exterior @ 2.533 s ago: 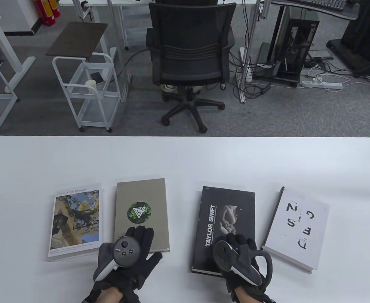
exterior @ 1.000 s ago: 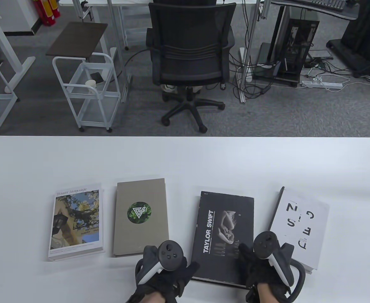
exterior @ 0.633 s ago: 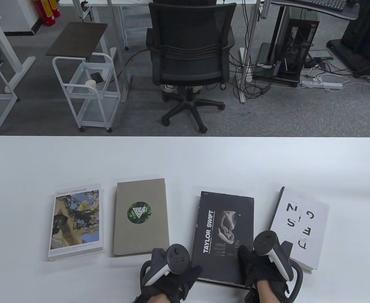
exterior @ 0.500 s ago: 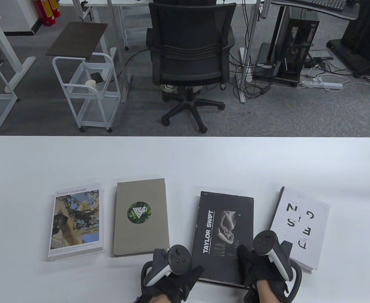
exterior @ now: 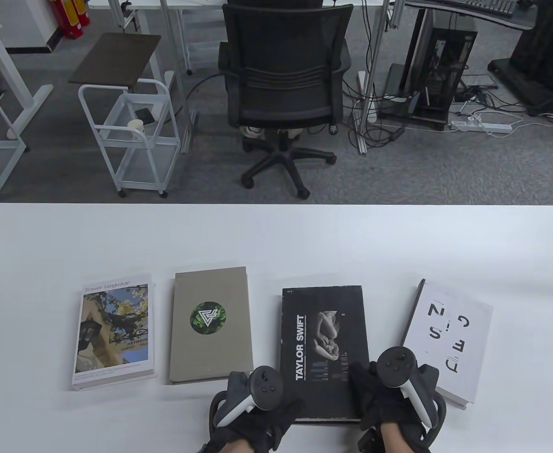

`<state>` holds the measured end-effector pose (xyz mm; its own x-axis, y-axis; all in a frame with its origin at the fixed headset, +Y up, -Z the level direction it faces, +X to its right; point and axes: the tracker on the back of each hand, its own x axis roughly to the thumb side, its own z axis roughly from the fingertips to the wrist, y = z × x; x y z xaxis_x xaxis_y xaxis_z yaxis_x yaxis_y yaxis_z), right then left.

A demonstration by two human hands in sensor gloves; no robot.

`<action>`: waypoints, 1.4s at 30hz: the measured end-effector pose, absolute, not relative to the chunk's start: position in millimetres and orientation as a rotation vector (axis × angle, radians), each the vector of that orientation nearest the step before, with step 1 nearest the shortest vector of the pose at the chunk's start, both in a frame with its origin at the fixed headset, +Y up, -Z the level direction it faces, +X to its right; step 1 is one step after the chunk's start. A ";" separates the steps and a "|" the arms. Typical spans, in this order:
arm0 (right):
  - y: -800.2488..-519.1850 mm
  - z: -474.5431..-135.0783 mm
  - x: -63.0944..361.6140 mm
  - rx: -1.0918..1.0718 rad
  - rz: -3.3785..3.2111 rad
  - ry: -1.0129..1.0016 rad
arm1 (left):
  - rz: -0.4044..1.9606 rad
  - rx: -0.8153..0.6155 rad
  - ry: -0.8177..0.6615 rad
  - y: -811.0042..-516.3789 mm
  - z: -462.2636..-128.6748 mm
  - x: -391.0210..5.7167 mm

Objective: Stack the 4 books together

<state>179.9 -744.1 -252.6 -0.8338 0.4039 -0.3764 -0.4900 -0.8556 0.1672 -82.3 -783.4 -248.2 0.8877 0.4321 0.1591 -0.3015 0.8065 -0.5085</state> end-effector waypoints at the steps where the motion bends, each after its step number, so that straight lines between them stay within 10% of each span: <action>1: -743.4 -252.5 179.4 -0.454 2.606 0.351 | 0.406 -0.486 -0.278 -782.9 -248.4 -82.6; 24: -704.4 -249.0 180.7 -0.331 2.486 0.329 | 0.651 -0.476 -0.333 -755.1 -248.3 -106.3; 42: -661.2 -244.0 300.1 -0.639 2.343 -0.107 | 0.700 -0.426 -0.431 -739.6 -239.5 -105.3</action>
